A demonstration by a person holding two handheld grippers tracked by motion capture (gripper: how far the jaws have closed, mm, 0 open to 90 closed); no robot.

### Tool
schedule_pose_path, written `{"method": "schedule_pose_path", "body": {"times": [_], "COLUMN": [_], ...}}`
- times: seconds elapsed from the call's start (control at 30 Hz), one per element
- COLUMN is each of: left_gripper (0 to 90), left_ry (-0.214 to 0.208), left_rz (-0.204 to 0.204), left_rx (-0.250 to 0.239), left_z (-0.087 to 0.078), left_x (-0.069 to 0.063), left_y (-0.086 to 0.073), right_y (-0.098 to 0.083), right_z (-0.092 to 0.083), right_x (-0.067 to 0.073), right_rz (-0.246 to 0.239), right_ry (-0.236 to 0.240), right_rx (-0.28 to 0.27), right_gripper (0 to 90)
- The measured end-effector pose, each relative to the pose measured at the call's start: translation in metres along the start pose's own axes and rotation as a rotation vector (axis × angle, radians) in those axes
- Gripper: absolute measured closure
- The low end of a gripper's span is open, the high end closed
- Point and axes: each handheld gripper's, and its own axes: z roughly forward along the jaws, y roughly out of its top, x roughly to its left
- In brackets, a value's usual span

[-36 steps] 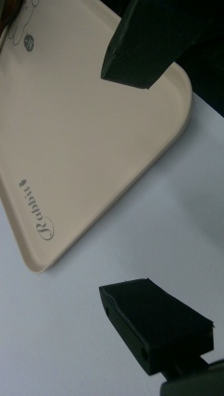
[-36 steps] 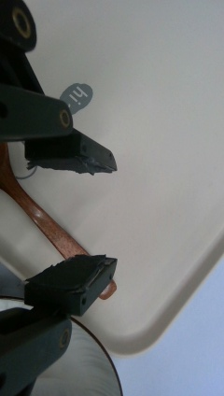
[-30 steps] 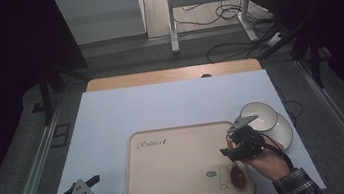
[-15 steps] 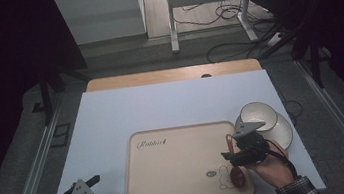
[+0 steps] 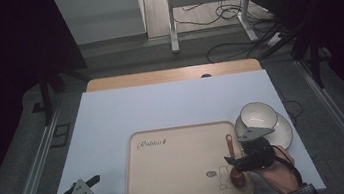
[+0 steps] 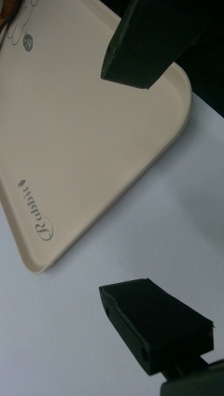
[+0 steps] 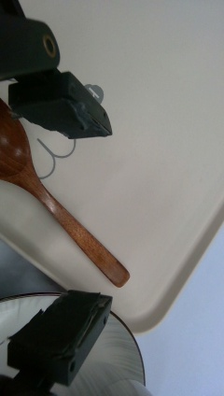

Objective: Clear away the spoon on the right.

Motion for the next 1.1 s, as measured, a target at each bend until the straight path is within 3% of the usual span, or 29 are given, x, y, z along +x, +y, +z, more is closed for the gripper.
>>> {"method": "schedule_pose_path", "body": {"times": [0.63, 0.87, 1.1], "left_gripper": [1.2, 1.2, 1.2], "left_ry": [-0.001, 0.0, 0.0], "left_rz": [-0.001, -0.001, -0.002], "left_rx": [-0.001, 0.0, 0.0], "left_z": [0.0, 0.0, 0.0], "left_x": [0.0, 0.0, 0.0], "left_y": [0.0, 0.0, 0.0], "right_y": [-0.02, -0.025, -0.033], "right_z": [-0.018, -0.026, -0.033], "right_x": [0.003, 0.005, 0.006], "right_rz": [0.029, 0.031, 0.064], "right_ry": [-0.019, -0.024, -0.024], "right_rx": [-0.041, -0.062, -0.084], "right_gripper": [0.0, 0.0, 0.0]}}
